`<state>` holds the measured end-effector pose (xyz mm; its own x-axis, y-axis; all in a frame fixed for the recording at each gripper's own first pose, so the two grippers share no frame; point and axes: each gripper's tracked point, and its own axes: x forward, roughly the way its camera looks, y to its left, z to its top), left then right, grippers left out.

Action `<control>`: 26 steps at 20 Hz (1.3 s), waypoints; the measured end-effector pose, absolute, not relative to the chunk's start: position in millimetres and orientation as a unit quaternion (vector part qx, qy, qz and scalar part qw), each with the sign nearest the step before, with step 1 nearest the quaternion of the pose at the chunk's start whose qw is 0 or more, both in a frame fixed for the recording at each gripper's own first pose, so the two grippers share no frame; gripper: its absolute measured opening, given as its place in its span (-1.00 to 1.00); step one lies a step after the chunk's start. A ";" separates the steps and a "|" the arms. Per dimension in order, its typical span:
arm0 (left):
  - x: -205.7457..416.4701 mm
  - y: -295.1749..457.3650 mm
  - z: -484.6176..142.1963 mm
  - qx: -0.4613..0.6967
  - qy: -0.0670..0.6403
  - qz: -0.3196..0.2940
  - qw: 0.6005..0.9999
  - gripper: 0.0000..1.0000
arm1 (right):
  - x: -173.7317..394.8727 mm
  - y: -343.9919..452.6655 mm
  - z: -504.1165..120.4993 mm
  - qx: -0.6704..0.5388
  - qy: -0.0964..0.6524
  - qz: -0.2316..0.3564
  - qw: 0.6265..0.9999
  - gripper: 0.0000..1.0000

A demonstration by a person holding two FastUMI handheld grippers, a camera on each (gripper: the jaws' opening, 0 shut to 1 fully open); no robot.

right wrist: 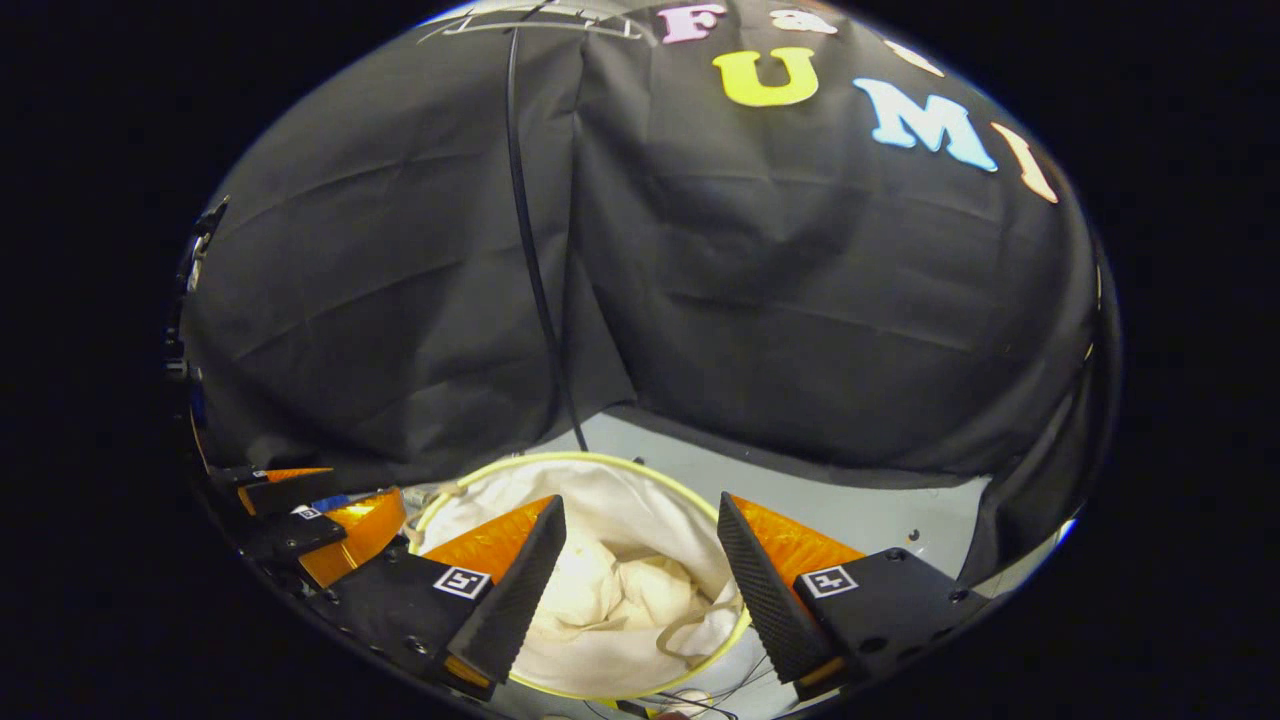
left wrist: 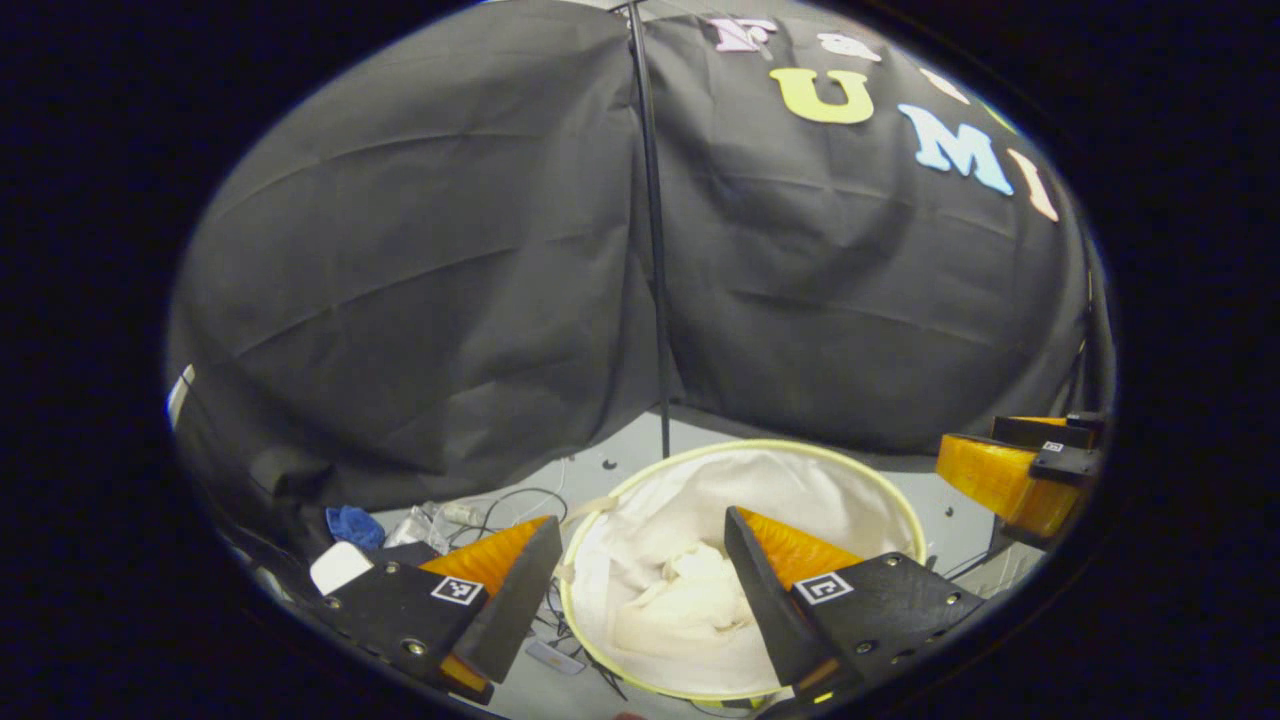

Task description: Grasp the clothes on the hanger with both hands and then place them into the laundry hamper below.

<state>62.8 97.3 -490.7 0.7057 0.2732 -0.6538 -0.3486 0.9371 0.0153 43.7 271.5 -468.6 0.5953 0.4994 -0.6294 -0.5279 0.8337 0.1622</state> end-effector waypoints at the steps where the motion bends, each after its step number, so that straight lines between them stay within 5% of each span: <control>1: 67.9 99.4 -467.1 -0.048 0.331 0.164 0.928 0.92 | 46.6 267.8 -449.4 -0.011 0.334 0.281 0.899 0.94; 13: 117.7 102.9 -184.0 -0.011 0.149 0.114 0.982 0.92 | 64.0 179.1 -195.1 -0.018 0.150 0.230 0.961 0.87; 26: 91.0 50.6 21.3 0.013 0.021 0.044 0.999 0.90 | 41.2 38.0 -9.2 -0.036 0.029 0.107 0.993 0.93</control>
